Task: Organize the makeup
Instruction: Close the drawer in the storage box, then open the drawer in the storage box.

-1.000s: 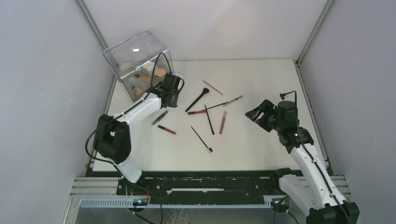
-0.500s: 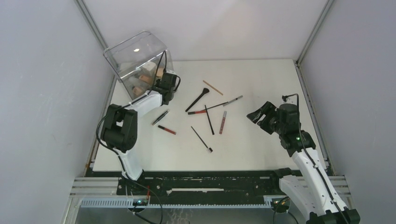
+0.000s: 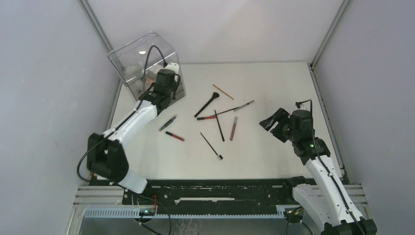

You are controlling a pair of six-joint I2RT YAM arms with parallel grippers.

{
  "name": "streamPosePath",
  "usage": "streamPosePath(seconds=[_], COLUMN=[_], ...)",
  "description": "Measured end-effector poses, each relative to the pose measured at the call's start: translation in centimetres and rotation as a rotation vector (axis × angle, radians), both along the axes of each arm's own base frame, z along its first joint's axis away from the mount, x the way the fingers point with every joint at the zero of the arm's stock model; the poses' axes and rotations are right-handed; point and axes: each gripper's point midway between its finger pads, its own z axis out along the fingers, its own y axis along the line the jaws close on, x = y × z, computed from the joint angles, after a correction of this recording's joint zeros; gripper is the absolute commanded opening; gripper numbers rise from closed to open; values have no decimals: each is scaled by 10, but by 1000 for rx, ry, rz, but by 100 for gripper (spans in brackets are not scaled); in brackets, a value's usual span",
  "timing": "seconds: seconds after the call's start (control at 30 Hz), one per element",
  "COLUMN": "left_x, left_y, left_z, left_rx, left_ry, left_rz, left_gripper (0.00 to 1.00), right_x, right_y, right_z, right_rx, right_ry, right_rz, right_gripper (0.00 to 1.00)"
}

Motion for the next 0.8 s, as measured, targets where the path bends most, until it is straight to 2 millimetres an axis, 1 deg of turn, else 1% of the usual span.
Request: streamPosePath(seconds=[0.03,0.07,0.1,0.13,0.2,0.27,0.33,0.4,0.43,0.47,0.5,0.57,0.63,0.7,0.73,0.8], left_x=[-4,-8,-11,-14,-17,-20,-28,-36,-39,-42,-44,-48,-48,-50,-52,-64], left_y=[-3,-5,-7,-7,-9,-11,-17,-22,-24,-26,-26,-24,-22,-17,-14,-4], left_z=[11,22,27,29,20,2,-19,-29,-29,-25,-17,5,39,87,108,142], left_rx=[-36,-75,-104,-130,-163,-182,-220,-255,-271,-290,-302,-317,-336,-365,-380,-421], left_ry=[-29,-56,-72,-81,-66,-25,22,48,54,52,40,12,-41,-130,-174,-243], left_rz=[-5,-5,-3,5,28,53,63,59,57,54,54,53,52,56,59,77], left_gripper=[49,59,65,66,66,66,67,67,68,68,68,68,69,70,70,71], right_x=[0,1,1,2,3,4,5,6,6,8,9,12,13,13,14,17], right_y=[0,1,1,1,2,3,4,4,5,6,8,18,32,57,75,106], right_z=[-1,-2,-3,-5,-7,-7,-6,-6,-6,-5,-5,-8,-14,-21,-22,-23], right_rx=[0,1,1,2,4,6,8,8,7,10,16,31,40,32,31,45], right_ry=[4,8,11,15,21,22,18,14,11,5,-8,-35,-53,-72,-89,-122], right_rz=[1,2,4,5,8,13,15,20,24,29,39,69,113,181,233,307], right_gripper=[75,75,75,75,75,76,76,76,75,75,74,72,71,70,70,68])
